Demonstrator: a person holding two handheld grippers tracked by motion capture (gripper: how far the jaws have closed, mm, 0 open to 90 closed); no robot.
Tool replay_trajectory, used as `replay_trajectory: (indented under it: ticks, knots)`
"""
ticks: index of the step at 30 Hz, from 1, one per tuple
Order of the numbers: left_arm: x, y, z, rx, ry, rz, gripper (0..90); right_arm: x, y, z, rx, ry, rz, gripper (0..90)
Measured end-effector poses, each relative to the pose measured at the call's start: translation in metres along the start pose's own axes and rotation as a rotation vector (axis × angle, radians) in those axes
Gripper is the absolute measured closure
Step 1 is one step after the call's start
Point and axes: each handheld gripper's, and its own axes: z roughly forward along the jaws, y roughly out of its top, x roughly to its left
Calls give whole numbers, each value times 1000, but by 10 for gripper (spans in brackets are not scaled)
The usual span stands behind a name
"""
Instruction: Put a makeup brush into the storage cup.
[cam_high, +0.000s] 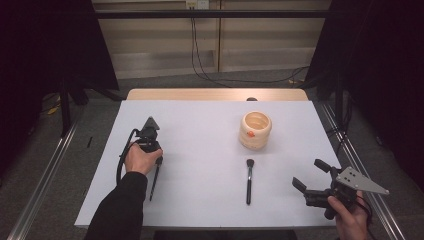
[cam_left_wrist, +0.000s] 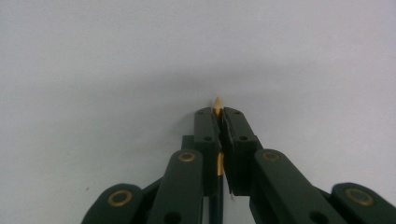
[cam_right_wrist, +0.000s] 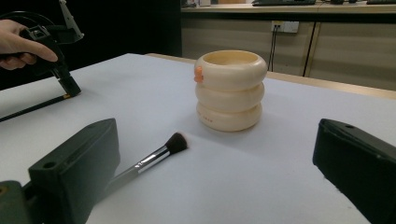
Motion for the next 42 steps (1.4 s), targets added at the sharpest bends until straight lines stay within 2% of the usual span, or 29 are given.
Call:
replay_trajectory:
  ticks: [1,4,7,12,13,14,17,18,20,21,22,24,25,26,28,29,31,32,33,35,37,40,41,42]
  knots:
    - [-1,-1,-1,-18,-6,5,855,0,0,0,-1,-2,1,1]
    - [-3,-1,-3,-22,-9,8,855,0,0,0,-2,-5,3,1]
    - [-4,-5,-12,-63,-29,29,855,0,0,0,-3,-3,3,1]
    - [-4,-9,-21,-129,-69,65,856,0,0,0,-2,-4,1,1]
    - [-5,-9,-23,-144,-92,67,855,0,0,0,-3,-3,-7,1]
    - [-5,-10,-25,-158,-91,93,855,0,0,0,-1,-3,-2,1]
    - [-9,-13,-30,-208,-116,130,856,0,0,0,-3,-4,-2,1]
    - [-9,-14,-32,-225,-125,154,856,0,0,0,-2,-3,-1,1]
    - [-12,-17,-36,-261,-138,171,856,0,0,0,-2,0,3,1]
    - [-12,-17,-36,-261,-138,171,856,0,0,0,-2,-1,0,1]
    - [-13,-19,-40,-295,-158,205,856,0,0,0,0,-1,1,1]
    - [-13,-20,-41,-310,-159,206,855,0,0,0,-1,-3,-1,1]
    - [-11,-21,-44,-351,-166,216,855,0,0,0,-1,-3,2,1]
    - [-11,-22,-46,-367,-174,207,856,0,0,0,0,-1,1,1]
    - [-11,-23,-48,-380,-171,215,856,0,0,0,0,-1,0,1]
    - [-11,-25,-51,-418,-178,228,856,1,0,0,2,2,2,1]
    - [-10,-28,-55,-454,-174,250,856,1,0,1,-2,-2,1,1]
    - [-10,-28,-55,-454,-174,250,855,1,0,1,0,0,-2,1]
    - [-9,-29,-57,-476,-195,258,856,0,0,1,-2,-4,-7,1]
    - [-10,-32,-59,-513,-179,277,855,0,0,0,-3,-3,-9,1]
    - [-11,-36,-62,-551,-181,294,855,0,0,0,-2,-2,-7,1]
    - [-11,-38,-64,-572,-187,299,856,0,0,0,-1,1,-6,1]
    - [-11,-40,-67,-601,-205,310,856,0,0,0,0,1,-6,1]
    - [-11,-41,-69,-621,-203,318,856,0,0,0,-2,-2,-7,1]
